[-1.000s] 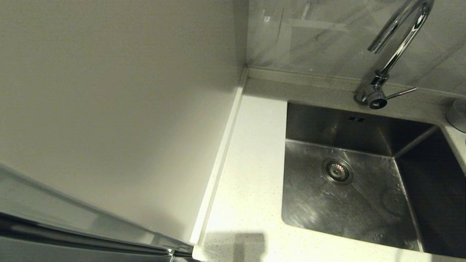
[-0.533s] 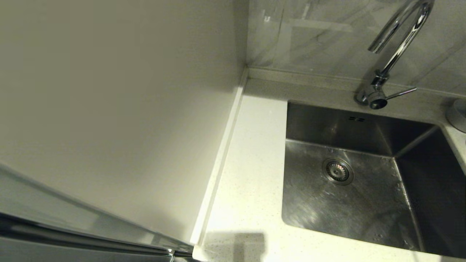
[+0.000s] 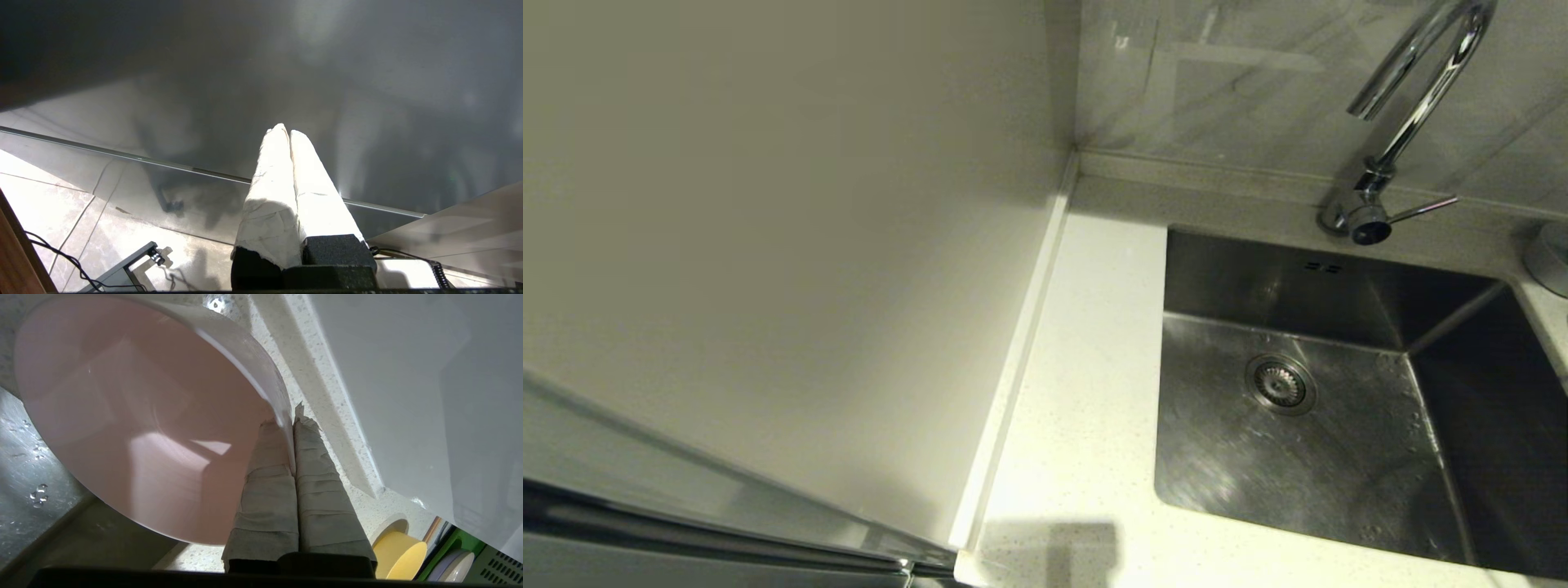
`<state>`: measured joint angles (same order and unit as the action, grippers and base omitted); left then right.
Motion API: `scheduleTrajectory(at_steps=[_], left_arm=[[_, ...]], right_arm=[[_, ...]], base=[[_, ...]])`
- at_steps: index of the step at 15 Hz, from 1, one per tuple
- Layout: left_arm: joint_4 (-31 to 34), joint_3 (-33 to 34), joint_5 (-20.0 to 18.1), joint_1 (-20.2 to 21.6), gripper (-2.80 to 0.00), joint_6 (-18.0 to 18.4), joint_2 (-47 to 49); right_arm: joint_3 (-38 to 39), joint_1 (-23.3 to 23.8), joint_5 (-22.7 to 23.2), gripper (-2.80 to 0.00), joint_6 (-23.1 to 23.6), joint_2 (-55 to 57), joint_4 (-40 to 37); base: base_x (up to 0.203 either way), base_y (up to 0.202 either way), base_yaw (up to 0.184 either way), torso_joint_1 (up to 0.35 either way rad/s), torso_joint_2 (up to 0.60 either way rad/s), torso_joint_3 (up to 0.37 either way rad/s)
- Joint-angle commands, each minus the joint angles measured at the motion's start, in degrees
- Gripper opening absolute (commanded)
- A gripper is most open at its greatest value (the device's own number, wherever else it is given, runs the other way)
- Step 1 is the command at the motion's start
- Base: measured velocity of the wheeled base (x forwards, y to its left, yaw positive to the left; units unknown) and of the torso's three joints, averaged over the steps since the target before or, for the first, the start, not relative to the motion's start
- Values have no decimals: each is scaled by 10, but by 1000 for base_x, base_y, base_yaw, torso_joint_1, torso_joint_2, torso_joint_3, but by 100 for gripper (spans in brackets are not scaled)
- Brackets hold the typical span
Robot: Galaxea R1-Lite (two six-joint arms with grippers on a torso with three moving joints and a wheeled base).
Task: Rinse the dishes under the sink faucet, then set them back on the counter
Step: Put a bowl back to the table from the sink
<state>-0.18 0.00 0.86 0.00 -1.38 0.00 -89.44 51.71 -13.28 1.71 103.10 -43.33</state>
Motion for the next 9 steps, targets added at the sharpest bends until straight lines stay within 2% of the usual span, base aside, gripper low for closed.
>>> scheduleTrajectory(at_steps=[1, 9], left_arm=[[0, 0, 0, 0, -280, 0, -2], [0, 0, 0, 0, -280, 0, -2]], right_arm=[[0, -4, -1, -280, 0, 11, -3], [5, -18, -1, -280, 0, 20, -3]], base=[[0, 0, 0, 0, 0, 0], [0, 0, 0, 0, 0, 0]])
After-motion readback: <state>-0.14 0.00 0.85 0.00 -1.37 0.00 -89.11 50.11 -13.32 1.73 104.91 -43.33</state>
